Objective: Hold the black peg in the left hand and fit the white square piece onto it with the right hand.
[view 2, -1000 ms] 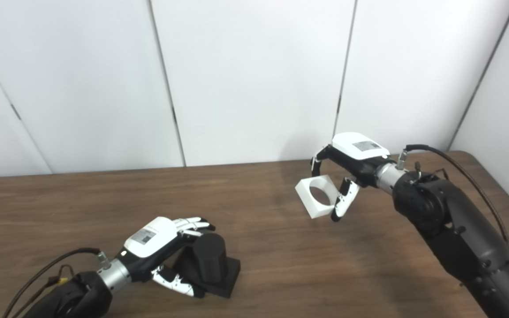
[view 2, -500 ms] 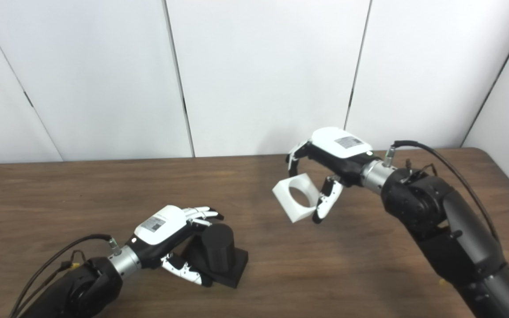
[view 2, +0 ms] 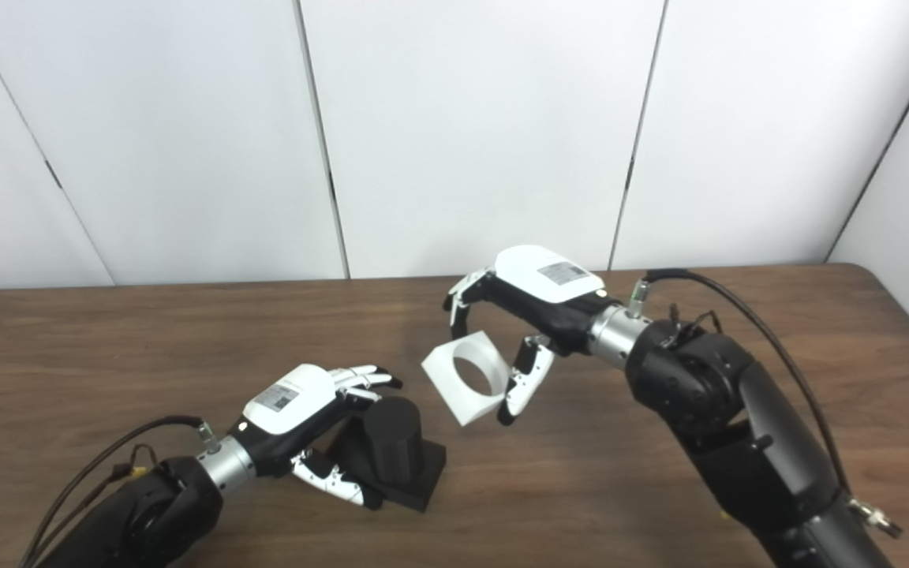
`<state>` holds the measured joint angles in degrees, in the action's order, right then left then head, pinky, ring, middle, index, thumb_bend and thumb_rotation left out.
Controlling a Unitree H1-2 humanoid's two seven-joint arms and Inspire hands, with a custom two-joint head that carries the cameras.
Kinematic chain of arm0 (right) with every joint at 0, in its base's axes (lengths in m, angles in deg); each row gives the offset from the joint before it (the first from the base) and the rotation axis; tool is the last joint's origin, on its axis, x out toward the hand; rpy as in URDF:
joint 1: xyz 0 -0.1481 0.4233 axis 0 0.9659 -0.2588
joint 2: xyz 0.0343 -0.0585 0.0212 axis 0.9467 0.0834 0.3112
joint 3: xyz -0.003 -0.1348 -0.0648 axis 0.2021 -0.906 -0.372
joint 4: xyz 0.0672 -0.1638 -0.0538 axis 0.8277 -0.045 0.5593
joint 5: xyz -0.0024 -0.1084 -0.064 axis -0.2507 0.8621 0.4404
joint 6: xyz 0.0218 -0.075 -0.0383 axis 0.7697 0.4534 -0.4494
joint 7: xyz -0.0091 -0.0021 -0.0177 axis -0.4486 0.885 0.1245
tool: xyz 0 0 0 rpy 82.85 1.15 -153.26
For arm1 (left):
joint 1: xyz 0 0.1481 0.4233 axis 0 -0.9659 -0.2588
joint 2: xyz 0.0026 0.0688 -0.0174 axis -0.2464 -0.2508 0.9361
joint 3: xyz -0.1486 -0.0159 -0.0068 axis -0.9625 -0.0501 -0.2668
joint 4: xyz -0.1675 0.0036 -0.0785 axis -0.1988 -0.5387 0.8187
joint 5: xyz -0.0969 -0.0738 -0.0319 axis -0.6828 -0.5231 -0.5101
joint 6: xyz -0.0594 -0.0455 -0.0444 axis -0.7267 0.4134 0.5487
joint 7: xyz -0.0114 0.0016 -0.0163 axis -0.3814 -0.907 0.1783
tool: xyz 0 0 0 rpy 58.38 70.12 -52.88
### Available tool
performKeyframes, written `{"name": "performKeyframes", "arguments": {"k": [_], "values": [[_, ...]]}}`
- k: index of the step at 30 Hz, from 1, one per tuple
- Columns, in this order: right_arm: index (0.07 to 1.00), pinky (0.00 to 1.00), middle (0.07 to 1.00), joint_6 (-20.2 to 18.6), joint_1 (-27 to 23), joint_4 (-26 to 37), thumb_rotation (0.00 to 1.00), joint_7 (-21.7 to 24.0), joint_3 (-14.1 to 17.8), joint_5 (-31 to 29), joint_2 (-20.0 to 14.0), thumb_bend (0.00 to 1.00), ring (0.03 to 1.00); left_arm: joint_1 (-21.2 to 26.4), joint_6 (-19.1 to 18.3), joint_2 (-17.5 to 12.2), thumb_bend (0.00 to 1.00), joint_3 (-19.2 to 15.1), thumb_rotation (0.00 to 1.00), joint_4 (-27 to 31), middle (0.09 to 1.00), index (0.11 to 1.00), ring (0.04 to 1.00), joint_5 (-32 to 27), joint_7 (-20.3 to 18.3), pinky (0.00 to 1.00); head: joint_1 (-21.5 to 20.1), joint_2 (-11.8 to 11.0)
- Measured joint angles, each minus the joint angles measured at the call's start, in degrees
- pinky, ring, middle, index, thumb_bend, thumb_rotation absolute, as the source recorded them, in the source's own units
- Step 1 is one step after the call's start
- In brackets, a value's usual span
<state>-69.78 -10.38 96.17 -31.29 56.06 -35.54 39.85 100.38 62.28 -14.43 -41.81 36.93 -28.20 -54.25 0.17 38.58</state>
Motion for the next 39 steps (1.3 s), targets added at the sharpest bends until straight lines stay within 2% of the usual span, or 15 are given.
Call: {"name": "performKeyframes", "arguments": {"k": [12, 39], "values": [[0.478, 0.75, 0.76, 0.01, 0.0, -0.02, 0.14, 0.64, -2.45, 0.18, 2.28, 0.52, 0.816, 0.27, -0.43, 0.19, 0.52, 0.17, 0.07, 0.02, 0.891, 0.487, 0.926, 0.25, -0.05, 0.87, 0.79, 0.18], [0.478, 0.74, 0.759, 0.67, -1.1, -3.97, 0.14, 0.4, -4.51, 1.29, 6.46, 0.52, 0.804, 0.3, -1.47, 0.58, 0.52, 0.36, 0.07, 0.47, 0.892, 0.487, 0.928, 0.26, -0.54, 0.87, 1.93, 0.44]]}}
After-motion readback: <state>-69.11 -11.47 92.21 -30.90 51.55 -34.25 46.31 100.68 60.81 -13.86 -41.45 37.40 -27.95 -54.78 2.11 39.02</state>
